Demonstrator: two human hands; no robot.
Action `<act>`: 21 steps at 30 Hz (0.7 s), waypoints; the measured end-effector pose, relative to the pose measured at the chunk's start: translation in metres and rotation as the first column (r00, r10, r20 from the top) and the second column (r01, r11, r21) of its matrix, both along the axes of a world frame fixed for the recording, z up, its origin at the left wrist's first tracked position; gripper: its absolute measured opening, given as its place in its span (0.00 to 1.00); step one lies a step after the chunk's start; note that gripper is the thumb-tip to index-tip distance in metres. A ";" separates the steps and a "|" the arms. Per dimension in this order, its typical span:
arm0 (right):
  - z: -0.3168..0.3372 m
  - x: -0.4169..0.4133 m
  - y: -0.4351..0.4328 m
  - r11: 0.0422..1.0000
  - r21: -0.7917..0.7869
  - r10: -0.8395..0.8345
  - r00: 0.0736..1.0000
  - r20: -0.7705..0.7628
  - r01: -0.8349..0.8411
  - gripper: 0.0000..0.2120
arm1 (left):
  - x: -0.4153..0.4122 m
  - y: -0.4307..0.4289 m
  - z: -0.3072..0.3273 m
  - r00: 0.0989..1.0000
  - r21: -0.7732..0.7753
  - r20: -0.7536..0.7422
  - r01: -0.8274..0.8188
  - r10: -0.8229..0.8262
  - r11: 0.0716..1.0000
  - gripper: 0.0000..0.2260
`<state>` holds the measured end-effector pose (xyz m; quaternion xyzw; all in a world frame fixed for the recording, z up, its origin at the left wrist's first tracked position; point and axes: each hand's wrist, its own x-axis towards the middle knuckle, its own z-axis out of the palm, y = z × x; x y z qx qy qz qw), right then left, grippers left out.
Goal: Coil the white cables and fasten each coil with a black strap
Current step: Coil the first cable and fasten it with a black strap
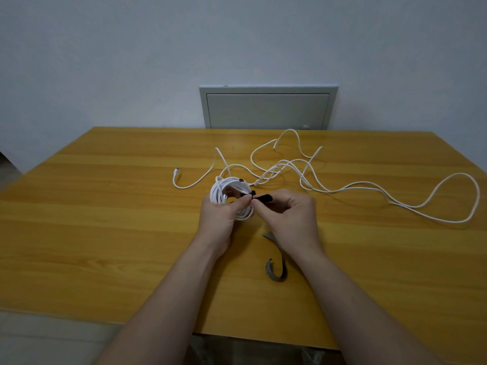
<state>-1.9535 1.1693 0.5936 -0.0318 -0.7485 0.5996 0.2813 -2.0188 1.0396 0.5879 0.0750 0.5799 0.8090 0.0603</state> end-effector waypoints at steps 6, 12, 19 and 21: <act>-0.001 -0.006 0.006 0.952 -0.236 0.194 0.980 -0.031 -0.196 0.10 | -0.005 -0.002 -0.002 0.999 -0.030 -0.017 -0.038 0.037 0.999 0.13; 0.001 -0.008 0.012 0.884 -0.325 0.335 0.940 -0.057 -0.335 0.13 | -0.004 -0.006 -0.001 1.000 0.019 -0.002 0.020 -0.020 1.000 0.13; -0.001 -0.004 0.016 0.961 -0.091 0.256 0.964 -0.073 -0.262 0.07 | -0.002 -0.006 0.000 1.000 0.028 -0.011 0.027 -0.026 0.999 0.15; -0.001 0.000 0.011 0.957 -0.037 0.284 0.954 -0.095 -0.288 0.11 | -0.003 -0.005 -0.001 1.000 0.019 -0.011 0.004 -0.004 1.000 0.16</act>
